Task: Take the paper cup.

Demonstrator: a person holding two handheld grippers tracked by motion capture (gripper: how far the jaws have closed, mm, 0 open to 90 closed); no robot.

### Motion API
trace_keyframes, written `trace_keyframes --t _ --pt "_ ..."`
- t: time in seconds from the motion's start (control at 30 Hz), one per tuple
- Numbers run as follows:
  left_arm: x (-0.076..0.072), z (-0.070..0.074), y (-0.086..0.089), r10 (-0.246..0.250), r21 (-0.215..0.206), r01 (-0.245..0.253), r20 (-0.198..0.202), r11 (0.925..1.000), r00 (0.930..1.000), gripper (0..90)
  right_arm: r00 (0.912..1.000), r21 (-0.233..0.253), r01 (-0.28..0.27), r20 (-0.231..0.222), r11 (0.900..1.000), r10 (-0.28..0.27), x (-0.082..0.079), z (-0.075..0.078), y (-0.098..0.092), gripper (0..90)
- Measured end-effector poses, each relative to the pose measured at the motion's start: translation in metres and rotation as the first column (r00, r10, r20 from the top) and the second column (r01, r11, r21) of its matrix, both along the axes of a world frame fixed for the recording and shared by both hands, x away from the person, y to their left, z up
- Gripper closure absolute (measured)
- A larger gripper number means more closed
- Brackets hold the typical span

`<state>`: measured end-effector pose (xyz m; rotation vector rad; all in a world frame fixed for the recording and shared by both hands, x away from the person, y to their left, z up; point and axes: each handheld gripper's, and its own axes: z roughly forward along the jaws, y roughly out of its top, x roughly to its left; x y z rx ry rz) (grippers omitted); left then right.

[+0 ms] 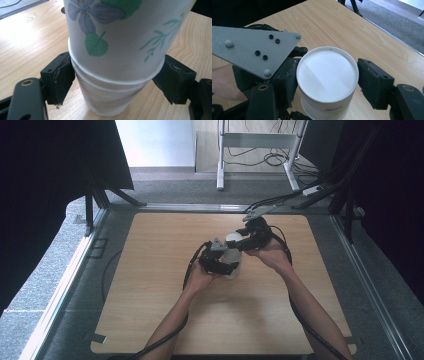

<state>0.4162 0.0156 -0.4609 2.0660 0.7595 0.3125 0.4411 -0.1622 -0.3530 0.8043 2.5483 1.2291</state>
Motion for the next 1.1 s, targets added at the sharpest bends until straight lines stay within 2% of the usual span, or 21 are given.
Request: trace_keyframes --t 0.63,0.7,0.8,1.03,1.1 --pt "0.002 -0.003 0.0 -0.004 -0.008 0.004 -0.015 1.0 0.9999 18.3 0.9999 0.025 -0.01 0.004 1.0 0.01 -0.002 0.025 -0.007 37.2" --pt "0.001 -0.003 0.001 -0.007 -0.01 0.007 -0.014 0.9999 0.9999 15.0 0.9999 0.029 -0.012 0.01 1.0 0.012 -0.003 0.03 -0.008 37.2" --pt "0.001 -0.001 0.003 -0.011 0.003 0.011 -0.006 0.9999 0.9999 14.1 0.9998 0.03 -0.016 0.014 0.999 0.015 -0.004 0.034 -0.008 37.2" --pt "-0.004 0.004 0.007 -0.002 0.002 0.002 0.006 1.0 1.0 12.6 0.9997 0.035 -0.015 0.019 0.999 0.015 -0.007 0.046 -0.01 37.2" --pt "-0.005 0.006 0.009 -0.003 -0.012 0.003 0.003 0.9999 1.0 12.6 0.9996 0.047 -0.016 0.024 0.999 0.015 -0.008 0.051 -0.013 37.2"
